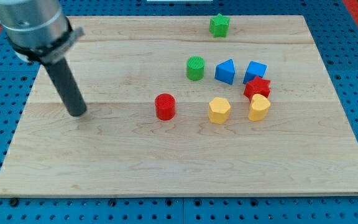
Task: Adjust the hexagon in between the heart and red circle
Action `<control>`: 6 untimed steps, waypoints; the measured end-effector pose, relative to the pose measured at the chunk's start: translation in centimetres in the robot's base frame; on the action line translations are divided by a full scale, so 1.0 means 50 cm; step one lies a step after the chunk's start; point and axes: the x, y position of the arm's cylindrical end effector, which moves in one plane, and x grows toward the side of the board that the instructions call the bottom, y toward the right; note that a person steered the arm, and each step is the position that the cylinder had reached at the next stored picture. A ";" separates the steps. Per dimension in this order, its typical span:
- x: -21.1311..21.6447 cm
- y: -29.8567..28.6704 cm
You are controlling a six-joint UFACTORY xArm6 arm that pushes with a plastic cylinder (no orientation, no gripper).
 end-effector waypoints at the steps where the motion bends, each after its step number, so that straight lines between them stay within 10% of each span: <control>1: 0.008 0.097; 6: 0.062 0.385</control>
